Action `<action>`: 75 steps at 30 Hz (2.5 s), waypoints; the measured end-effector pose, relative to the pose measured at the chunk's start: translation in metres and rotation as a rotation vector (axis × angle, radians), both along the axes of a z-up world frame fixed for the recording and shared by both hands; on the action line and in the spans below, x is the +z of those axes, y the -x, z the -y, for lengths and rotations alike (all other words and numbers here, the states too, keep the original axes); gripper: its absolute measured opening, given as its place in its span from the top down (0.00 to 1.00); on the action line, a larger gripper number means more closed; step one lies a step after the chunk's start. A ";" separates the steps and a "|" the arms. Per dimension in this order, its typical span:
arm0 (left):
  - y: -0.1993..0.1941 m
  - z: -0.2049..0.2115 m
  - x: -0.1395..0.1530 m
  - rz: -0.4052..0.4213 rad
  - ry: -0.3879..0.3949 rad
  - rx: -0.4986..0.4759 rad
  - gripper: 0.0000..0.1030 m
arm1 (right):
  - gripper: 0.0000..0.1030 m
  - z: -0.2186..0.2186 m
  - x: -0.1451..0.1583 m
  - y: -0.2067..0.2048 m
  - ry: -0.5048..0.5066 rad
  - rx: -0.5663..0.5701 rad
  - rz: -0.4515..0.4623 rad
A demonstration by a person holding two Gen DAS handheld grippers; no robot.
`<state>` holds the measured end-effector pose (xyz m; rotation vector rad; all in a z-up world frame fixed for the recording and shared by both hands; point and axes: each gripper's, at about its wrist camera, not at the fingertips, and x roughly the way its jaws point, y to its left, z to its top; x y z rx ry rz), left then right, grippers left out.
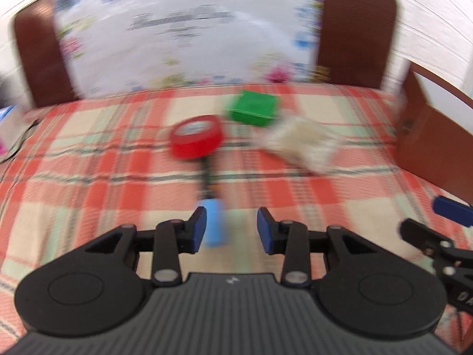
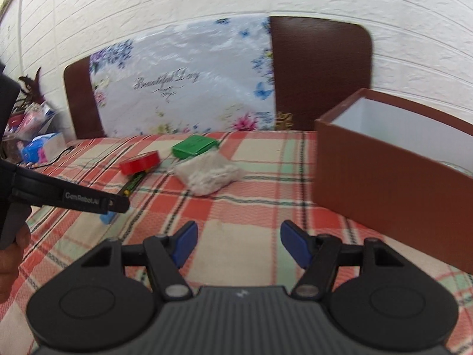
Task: Organize objects
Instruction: 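Grasp the bag of cotton swabs with the right gripper, then carry the cotton swab bag into the brown box and release it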
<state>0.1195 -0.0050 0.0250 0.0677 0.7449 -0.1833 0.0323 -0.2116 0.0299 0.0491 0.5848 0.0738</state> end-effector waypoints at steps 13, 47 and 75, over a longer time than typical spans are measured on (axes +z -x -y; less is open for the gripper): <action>0.004 -0.089 -0.046 0.170 0.072 0.174 0.46 | 0.24 -0.041 -0.025 -0.130 0.112 0.136 -0.021; 0.023 0.080 -0.010 -0.219 0.288 -0.406 0.74 | 0.62 0.011 -0.028 0.021 0.072 0.175 -0.075; 0.035 0.190 0.074 0.171 0.250 -0.647 0.52 | 0.33 0.144 0.024 0.030 0.012 -0.240 0.299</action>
